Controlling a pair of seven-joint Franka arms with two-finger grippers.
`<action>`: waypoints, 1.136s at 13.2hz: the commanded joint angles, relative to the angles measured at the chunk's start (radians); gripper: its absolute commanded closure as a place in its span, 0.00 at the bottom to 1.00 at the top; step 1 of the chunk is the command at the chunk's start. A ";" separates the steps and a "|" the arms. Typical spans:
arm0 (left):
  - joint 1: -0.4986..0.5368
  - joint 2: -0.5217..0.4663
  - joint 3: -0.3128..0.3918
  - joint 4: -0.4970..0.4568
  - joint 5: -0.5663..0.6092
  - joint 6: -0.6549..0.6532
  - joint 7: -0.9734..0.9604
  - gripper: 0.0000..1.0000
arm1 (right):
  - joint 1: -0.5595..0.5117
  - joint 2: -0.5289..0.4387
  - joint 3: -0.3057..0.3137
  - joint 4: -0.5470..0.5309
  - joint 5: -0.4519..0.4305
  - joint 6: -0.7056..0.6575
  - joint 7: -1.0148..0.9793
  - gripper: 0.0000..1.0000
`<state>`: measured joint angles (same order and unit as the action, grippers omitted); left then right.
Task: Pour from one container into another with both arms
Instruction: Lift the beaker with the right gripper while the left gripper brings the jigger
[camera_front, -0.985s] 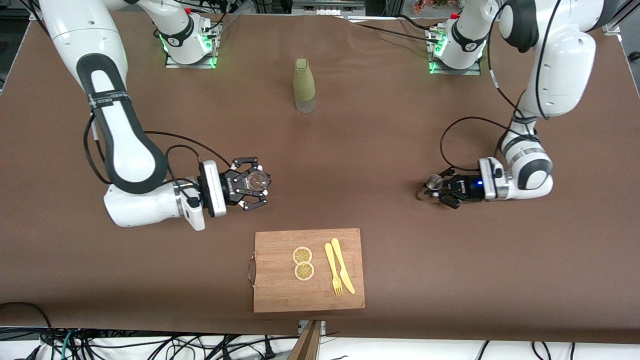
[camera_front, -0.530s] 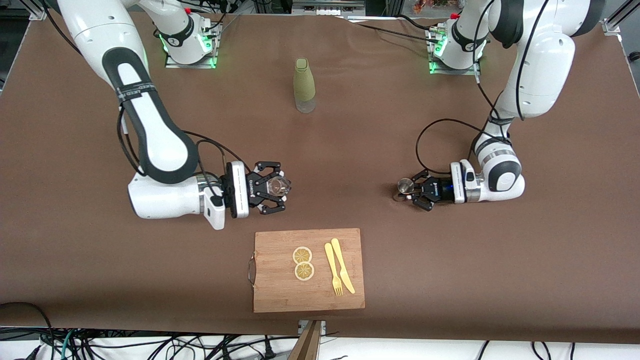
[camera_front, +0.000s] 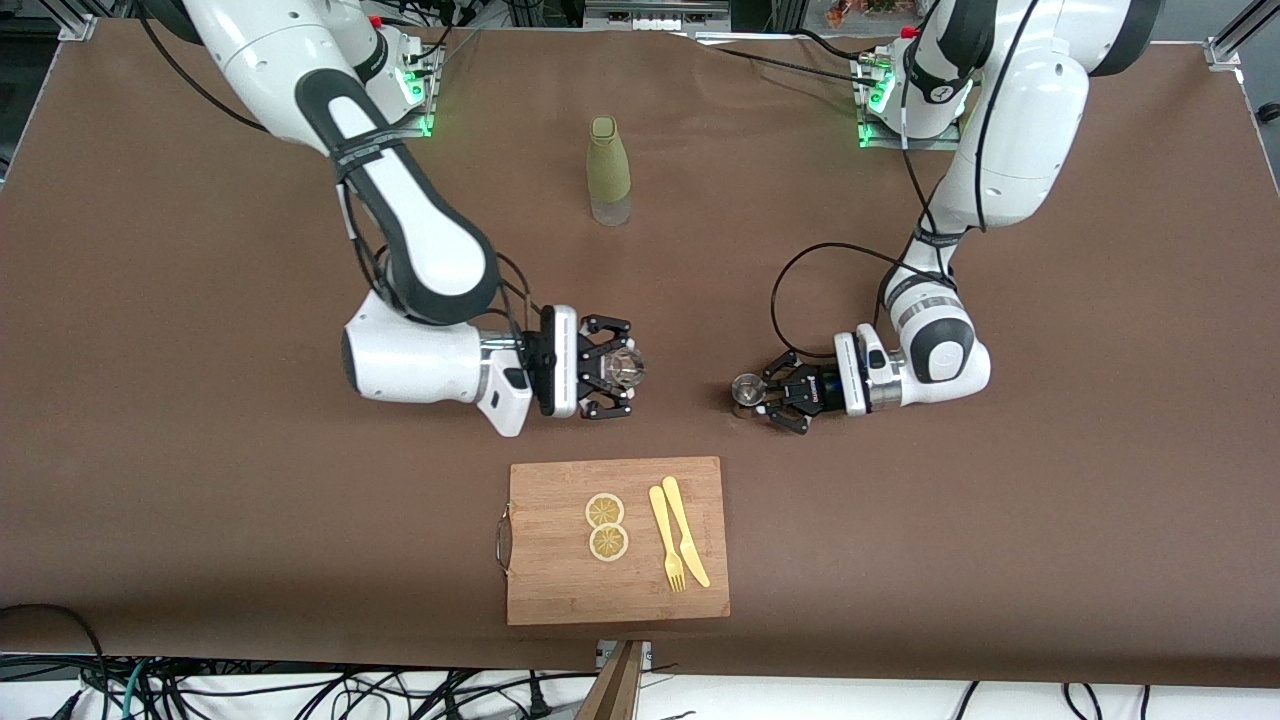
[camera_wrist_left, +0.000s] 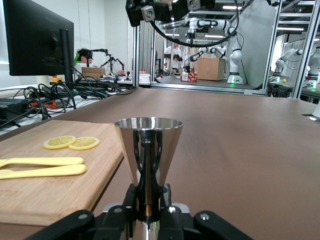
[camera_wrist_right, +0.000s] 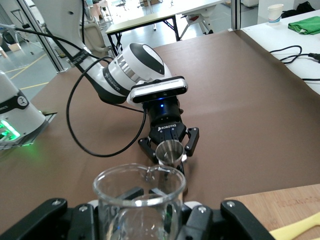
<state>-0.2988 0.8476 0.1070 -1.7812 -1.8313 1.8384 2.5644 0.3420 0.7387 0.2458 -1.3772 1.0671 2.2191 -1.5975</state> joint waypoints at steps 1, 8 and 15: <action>-0.023 -0.025 -0.029 0.008 -0.042 0.091 0.010 1.00 | 0.040 -0.005 -0.005 -0.013 -0.016 0.062 0.030 1.00; -0.043 -0.025 -0.101 0.040 -0.097 0.209 -0.001 1.00 | 0.107 0.022 -0.005 -0.016 -0.171 0.162 0.138 1.00; -0.042 -0.045 -0.102 0.020 -0.094 0.206 -0.015 1.00 | 0.115 0.024 -0.006 -0.016 -0.265 0.165 0.220 1.00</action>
<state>-0.3348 0.8398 0.0074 -1.7335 -1.8935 2.0198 2.5209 0.4472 0.7694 0.2435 -1.3906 0.8408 2.3709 -1.4258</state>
